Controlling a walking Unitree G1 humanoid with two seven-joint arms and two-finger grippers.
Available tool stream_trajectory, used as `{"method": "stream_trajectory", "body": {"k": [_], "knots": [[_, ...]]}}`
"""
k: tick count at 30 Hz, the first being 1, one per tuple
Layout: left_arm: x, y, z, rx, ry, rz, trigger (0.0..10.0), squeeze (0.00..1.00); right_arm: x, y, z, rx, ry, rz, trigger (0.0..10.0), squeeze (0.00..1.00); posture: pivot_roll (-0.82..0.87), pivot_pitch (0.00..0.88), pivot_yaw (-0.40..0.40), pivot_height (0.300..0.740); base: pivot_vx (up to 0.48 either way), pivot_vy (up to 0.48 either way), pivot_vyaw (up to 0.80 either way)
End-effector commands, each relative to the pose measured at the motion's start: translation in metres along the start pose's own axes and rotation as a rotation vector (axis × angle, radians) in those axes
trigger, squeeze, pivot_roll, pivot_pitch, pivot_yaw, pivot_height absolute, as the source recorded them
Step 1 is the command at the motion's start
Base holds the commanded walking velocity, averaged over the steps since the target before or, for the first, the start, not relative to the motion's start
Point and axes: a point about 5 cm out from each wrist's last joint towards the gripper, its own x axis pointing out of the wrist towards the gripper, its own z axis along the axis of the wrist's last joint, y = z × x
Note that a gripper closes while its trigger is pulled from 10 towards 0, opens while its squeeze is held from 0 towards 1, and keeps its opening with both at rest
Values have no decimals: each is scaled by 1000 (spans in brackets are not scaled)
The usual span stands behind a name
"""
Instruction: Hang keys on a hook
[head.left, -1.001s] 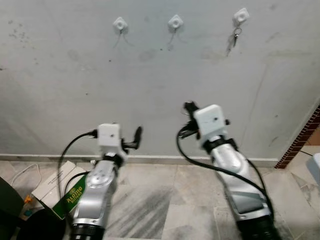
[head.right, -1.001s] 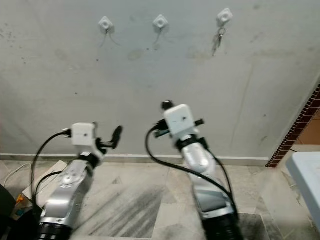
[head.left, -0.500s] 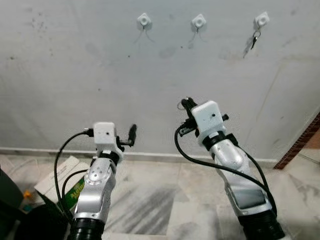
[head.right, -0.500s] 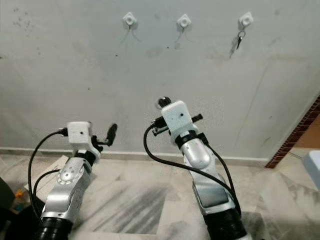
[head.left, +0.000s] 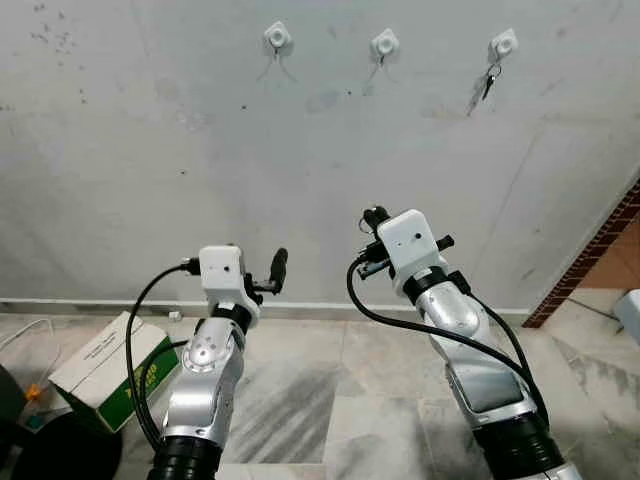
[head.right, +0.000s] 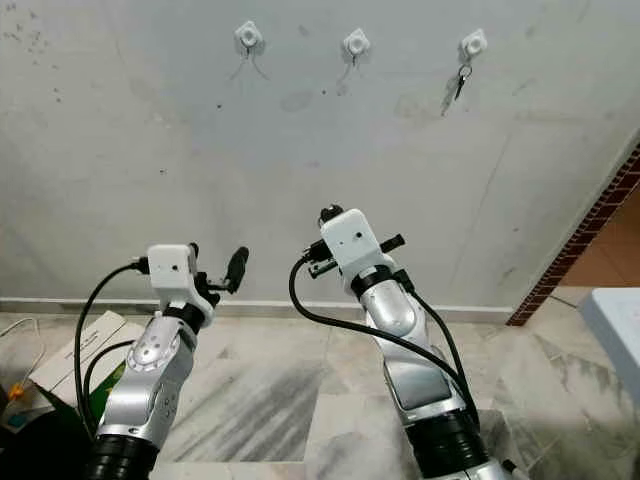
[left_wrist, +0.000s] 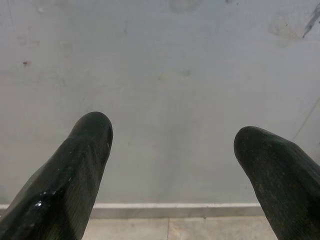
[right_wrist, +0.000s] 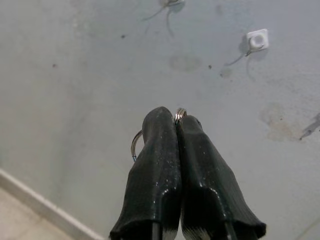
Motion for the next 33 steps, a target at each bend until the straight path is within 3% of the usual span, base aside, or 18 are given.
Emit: {"method": "stream_trajectory", "body": {"k": [1,15,23,33], "knots": [[1,-2,6,8,-28,-18,10000,0,2,0,2,10,-14,-13,10000,0,-69,0,36,740,0,0,0],[-2,6,12,8,-50,-41,10000,0,0,-4,1,1,-17,-10,10000,0,-73,0,31,740,376,0,0],[-4,0,7,-2,-41,-53,10000,0,0,-8,2,-12,-19,-4,10000,0,-75,0,27,740,442,0,0],[-1,5,12,9,-48,-46,10000,0,-4,-2,-1,-3,-11,-1,10000,0,-73,0,34,740,454,0,0]]}}
